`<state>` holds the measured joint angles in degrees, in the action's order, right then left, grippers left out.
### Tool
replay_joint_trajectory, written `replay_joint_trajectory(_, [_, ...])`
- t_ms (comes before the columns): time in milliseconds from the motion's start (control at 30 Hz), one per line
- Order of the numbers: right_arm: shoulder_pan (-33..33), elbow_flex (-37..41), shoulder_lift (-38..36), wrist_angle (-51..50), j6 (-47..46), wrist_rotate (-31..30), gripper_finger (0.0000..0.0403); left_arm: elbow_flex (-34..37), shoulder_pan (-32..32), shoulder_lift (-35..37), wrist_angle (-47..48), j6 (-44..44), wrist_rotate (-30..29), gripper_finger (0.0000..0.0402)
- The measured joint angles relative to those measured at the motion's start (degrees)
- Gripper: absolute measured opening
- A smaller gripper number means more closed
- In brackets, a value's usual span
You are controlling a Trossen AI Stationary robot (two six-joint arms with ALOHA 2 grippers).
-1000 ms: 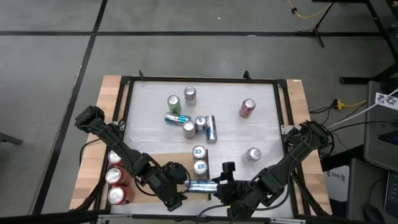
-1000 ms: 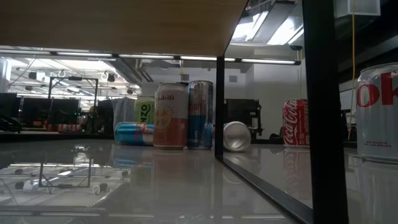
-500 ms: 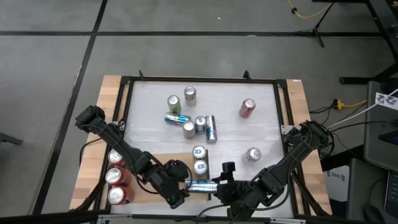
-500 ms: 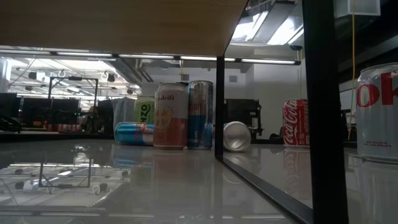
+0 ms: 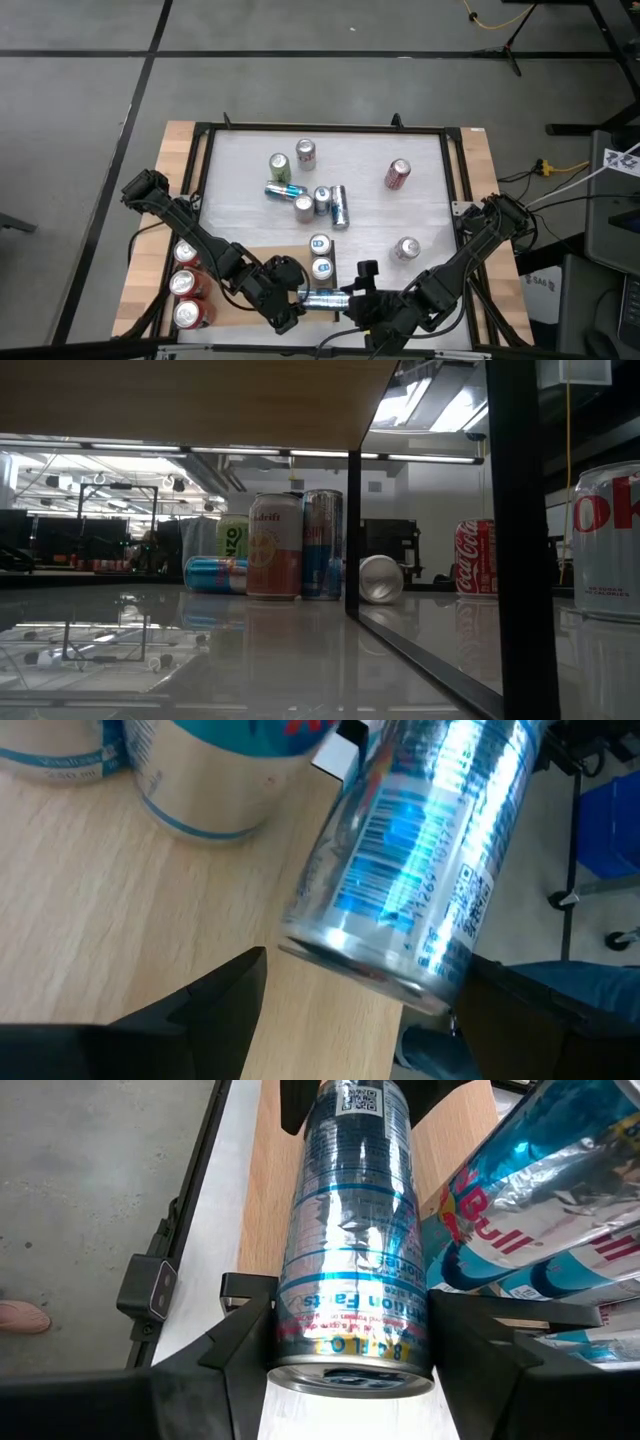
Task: Place canned beverage on shelf
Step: Put the blue soda can on the shelf aligned with the blue soda cans
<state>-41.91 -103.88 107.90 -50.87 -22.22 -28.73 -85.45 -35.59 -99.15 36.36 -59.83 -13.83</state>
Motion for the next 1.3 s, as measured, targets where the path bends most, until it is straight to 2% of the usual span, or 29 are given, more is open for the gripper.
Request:
replay_joint_trajectory(100, [0.4, 0.0, 0.0, 0.1, 0.0, 1.1, 0.0234, 0.0, 0.0, 0.0, 0.0, 0.0, -0.5, 0.0295])
replay_joint_trajectory(267, [0.8, 0.1, 0.1, -0.5, 0.0, 3.4, 0.0284, 0.0, 0.0, 0.0, 0.0, 0.0, -0.6, 0.0295])
replay_joint_trajectory(500, [0.8, 0.1, 0.2, -0.4, 0.0, 3.3, 0.0329, 0.0, 0.0, 0.0, 0.1, 0.0, -1.3, 0.0295])
replay_joint_trajectory(1033, [0.8, 0.1, 0.2, 0.0, -0.7, 2.9, 0.0328, 0.0, 0.0, 0.0, 0.1, -0.1, -2.2, 0.0295])
replay_joint_trajectory(1300, [0.7, 0.1, 0.2, 0.1, -5.6, 2.9, 0.0328, 0.0, 0.0, 0.0, 0.1, -0.1, -2.2, 0.0295])
